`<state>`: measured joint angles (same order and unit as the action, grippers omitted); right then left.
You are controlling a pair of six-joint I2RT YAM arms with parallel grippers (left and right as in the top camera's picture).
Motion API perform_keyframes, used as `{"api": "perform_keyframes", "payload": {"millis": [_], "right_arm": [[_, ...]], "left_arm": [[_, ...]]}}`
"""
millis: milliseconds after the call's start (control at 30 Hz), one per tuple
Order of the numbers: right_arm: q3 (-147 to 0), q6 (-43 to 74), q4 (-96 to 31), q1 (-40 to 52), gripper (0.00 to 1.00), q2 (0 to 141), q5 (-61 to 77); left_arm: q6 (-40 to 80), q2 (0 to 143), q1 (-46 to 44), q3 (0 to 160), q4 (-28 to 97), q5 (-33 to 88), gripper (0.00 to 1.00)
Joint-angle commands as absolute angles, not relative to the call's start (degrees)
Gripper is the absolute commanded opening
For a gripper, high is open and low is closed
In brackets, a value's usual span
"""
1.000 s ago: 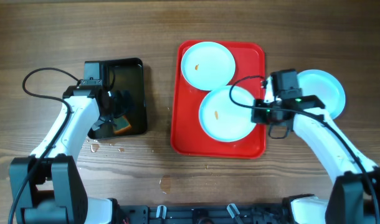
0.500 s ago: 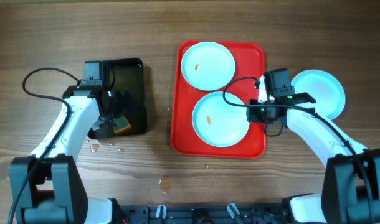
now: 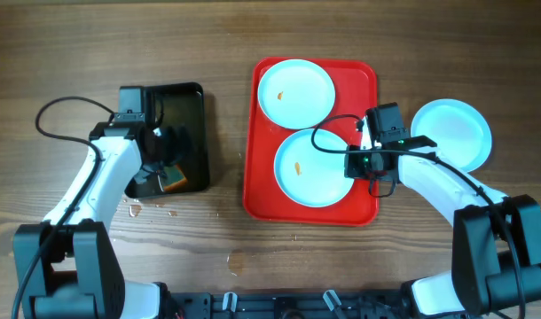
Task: Clean dirty plates on tray and stack at the side
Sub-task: 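Grasp the right white plate on the red tray with right gripper, then grasp the sponge in the black tray with left gripper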
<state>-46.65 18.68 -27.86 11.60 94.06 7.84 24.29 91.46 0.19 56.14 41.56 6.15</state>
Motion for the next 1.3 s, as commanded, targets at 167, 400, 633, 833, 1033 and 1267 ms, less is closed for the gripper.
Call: {"api": "perform_keyframes", "payload": {"millis": [167,400,633,833,1033,1267], "right_arm": [[-46.0,23.3,-29.8,11.7,0.04,95.3,2.1],[-46.0,23.4,-29.8,11.7,0.04,95.3,2.2],[-46.0,23.3,-29.9,11.7,0.04,95.3,2.1],[-46.0,23.4,-29.9,11.7,0.04,95.3,2.1],[-46.0,23.4,-30.2,11.7,0.04,95.3,2.2],[-46.0,22.4,-30.3,11.7,0.04,95.3,2.8]], "left_arm": [[28.9,91.7,0.5,54.6,42.0,-2.9,0.59],[28.9,91.7,0.5,43.6,27.4,-4.2,0.36],[22.5,87.3,0.5,46.2,28.9,2.4,0.04],[16.7,80.4,-0.3,48.4,29.6,0.6,0.04],[16.9,90.0,-0.3,42.1,22.0,0.3,0.04],[17.0,90.5,-0.3,44.4,25.7,2.8,0.04]]}}
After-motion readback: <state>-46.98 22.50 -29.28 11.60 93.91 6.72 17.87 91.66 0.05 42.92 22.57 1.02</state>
